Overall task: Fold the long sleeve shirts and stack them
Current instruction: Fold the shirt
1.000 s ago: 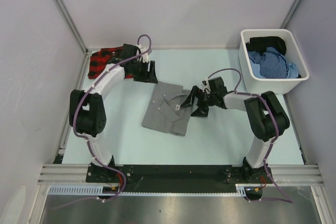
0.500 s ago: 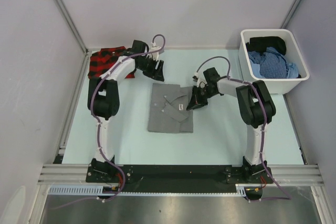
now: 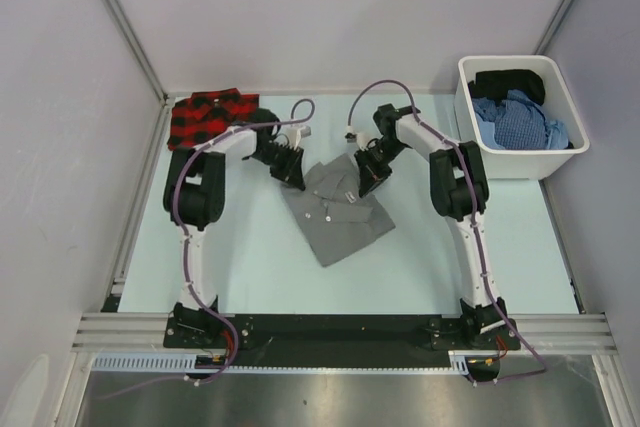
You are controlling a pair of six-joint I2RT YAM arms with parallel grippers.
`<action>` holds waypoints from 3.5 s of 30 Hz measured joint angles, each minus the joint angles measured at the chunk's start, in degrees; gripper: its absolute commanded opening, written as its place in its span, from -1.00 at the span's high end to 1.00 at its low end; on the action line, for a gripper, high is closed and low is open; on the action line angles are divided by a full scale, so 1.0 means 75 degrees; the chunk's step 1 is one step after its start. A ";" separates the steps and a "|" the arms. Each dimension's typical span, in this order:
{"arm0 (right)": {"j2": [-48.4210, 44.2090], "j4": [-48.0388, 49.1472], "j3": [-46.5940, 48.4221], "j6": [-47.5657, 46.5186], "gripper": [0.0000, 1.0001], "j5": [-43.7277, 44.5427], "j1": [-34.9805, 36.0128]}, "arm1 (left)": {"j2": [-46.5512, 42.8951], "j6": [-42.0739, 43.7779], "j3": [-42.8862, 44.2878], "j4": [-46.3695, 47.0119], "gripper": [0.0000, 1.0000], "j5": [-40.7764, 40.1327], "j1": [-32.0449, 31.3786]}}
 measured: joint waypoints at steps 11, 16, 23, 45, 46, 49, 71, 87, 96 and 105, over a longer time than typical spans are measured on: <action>0.1070 -0.2253 0.2317 -0.4797 1.00 0.0650 0.0769 | -0.3500 -0.1635 -0.5453 0.0956 -0.14 0.0778 -0.0300; 0.0970 -0.2509 0.2442 -0.6315 0.97 0.1329 0.1215 | -0.4922 -0.2209 -0.6085 0.1186 -0.40 0.0746 -0.0108; 0.0746 -0.2428 0.2331 -0.7481 0.24 0.2008 0.1941 | -0.5263 -0.2868 -0.6132 0.1763 -0.41 0.0702 0.1046; -0.1725 -0.0495 -0.0058 -0.2550 -0.06 -0.0210 -0.1102 | -0.3873 -0.2903 -0.5607 0.1926 0.07 0.0880 0.0603; -0.1711 -0.0487 -0.0338 -0.2381 -0.05 -0.0274 -0.1204 | -0.3829 -0.2879 -0.5595 0.1900 0.08 0.0866 0.0545; -0.1699 -0.0493 -0.0924 -0.2078 -0.05 -0.0414 -0.1279 | -0.3733 -0.2850 -0.5557 0.1772 0.13 0.0825 0.0423; -0.1402 -0.0303 -0.2264 -0.2020 0.32 -0.0554 -0.1215 | -0.3628 -0.2562 -0.4887 0.1274 1.00 0.0592 0.0274; -0.1405 -0.0530 -0.2241 -0.2372 1.00 -0.1029 -0.1361 | -0.3579 -0.2442 -0.4666 0.1084 1.00 0.0396 0.0271; -0.1416 -0.0600 -0.1693 -0.2355 1.00 -0.1262 -0.1431 | -0.3774 -0.2285 -0.4307 0.1236 1.00 0.0160 0.0271; -0.1285 -0.0143 -0.1571 -0.2200 1.00 -0.1233 -0.1559 | -0.3611 -0.2250 -0.4319 0.1827 1.00 -0.0428 0.0294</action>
